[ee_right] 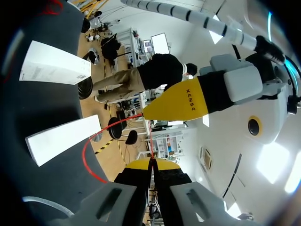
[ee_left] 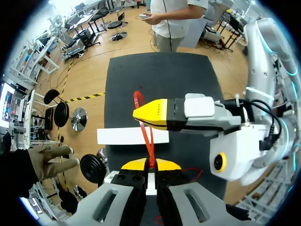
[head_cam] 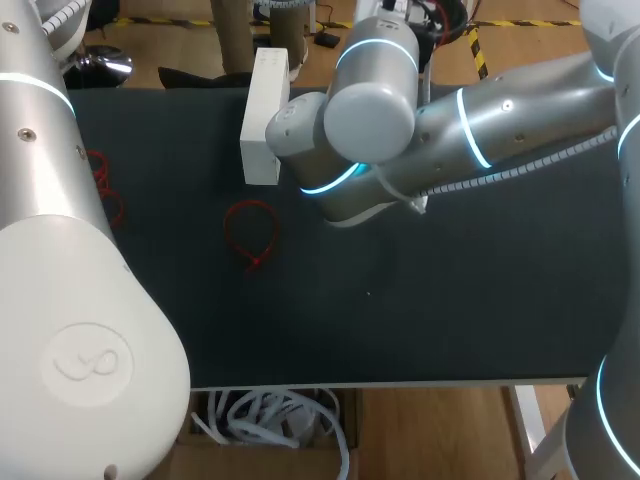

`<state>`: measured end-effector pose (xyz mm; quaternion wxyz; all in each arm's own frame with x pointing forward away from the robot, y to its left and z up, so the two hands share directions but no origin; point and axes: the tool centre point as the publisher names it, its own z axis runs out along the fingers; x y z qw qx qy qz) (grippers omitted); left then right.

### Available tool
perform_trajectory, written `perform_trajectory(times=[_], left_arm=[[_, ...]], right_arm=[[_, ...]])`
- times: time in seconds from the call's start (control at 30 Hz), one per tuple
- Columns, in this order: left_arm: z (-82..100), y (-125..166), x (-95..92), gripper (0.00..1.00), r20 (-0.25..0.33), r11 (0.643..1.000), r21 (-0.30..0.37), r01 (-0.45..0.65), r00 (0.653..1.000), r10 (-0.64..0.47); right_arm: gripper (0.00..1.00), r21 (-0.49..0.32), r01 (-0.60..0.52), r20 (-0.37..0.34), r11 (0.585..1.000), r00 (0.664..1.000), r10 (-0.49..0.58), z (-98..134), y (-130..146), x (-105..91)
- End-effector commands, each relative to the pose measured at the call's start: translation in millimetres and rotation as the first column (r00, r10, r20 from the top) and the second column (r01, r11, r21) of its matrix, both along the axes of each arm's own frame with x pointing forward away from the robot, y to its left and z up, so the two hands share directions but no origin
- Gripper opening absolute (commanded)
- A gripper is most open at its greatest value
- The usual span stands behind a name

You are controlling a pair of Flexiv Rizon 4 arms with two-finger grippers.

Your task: Grab the tape and strap the tape.

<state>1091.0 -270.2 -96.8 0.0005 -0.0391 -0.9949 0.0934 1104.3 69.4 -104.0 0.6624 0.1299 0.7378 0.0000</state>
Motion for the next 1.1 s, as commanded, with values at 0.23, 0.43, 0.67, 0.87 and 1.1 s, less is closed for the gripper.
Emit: perform_trajectory(times=[0.23,0.43,0.67,0.87,1.1], left_arm=[[1.9,-1.2,0.9,0.0,-0.004,1.0,0.007,-0.001,1.0,0.001],[1.9,-1.2,0.9,0.0,-0.004,1.0,0.007,-0.001,1.0,0.001],[1.9,-1.2,0.9,0.0,-0.004,1.0,0.007,-0.001,1.0,0.001],[1.9,-1.2,0.9,0.0,-0.004,1.0,0.007,-0.001,1.0,0.001],[1.9,-1.2,0.9,0.0,-0.004,1.0,0.007,-0.001,1.0,0.001]], right_arm=[[0.0,-0.001,0.017,0.01,1.0,1.0,-0.017,-0.6,-3.8,0.5],[0.0,-0.003,0.015,0.004,1.0,1.0,-0.015,-2.5,-2.4,2.7],[0.0,-0.003,0.011,0.017,1.0,1.0,-0.011,-1.0,1.7,4.4],[0.0,-0.003,0.011,0.01,1.0,1.0,-0.011,-4.1,2.3,3.0],[0.0,0.002,0.012,0.013,1.0,1.0,-0.012,-3.7,4.2,2.7]])
